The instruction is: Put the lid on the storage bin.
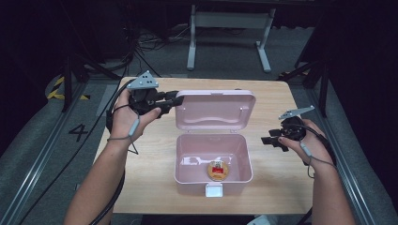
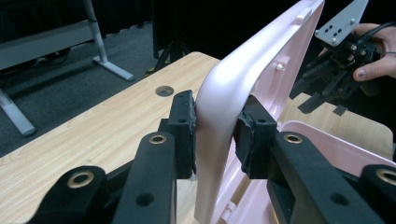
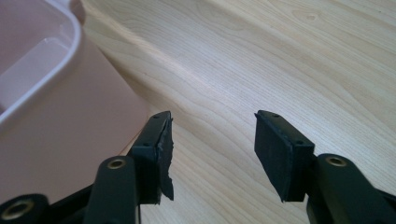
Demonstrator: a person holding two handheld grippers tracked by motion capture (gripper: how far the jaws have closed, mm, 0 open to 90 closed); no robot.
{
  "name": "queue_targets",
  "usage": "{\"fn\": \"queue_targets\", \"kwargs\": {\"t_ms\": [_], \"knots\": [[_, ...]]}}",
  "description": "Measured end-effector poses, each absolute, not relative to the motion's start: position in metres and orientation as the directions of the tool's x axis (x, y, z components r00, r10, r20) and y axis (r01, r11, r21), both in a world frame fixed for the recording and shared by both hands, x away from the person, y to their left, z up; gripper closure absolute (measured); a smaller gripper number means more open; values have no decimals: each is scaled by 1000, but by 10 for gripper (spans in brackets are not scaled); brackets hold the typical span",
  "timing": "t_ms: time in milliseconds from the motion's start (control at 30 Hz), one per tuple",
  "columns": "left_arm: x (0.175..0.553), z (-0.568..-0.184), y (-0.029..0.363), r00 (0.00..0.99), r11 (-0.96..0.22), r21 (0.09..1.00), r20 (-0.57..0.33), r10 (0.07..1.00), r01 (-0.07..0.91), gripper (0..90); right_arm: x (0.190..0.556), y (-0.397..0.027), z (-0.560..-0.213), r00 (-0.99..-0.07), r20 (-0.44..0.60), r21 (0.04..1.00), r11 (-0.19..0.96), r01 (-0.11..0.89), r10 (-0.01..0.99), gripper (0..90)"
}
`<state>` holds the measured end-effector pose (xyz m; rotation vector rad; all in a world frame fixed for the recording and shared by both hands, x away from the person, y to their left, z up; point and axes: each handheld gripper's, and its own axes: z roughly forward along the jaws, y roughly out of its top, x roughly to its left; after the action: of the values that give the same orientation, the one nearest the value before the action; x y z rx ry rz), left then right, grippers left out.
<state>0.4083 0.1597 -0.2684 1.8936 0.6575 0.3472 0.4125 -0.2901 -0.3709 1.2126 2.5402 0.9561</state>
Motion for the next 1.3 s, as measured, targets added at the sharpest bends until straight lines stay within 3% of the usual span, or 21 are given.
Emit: {"fn": "queue_targets", "kwargs": {"t_ms": [133,400,667,967,1300], "knots": [[402,-271,161,815,-296,913,-66,576,283,694,408,-290,-364,-671,128,617,471,631,730,534],[390,-274,163,828,-294,919,-59,557,264,670,397,-283,-348,-716,180,640,473,606,674,761],[378,-274,165,839,-317,916,-38,542,246,654,383,-272,-332,-807,169,718,490,494,566,897],[370,-279,170,857,-316,915,-58,512,251,651,374,-260,-323,-869,153,790,471,394,471,900],[364,-285,174,878,-335,900,-98,468,279,617,372,-257,-321,-875,140,806,461,372,463,900]]}}
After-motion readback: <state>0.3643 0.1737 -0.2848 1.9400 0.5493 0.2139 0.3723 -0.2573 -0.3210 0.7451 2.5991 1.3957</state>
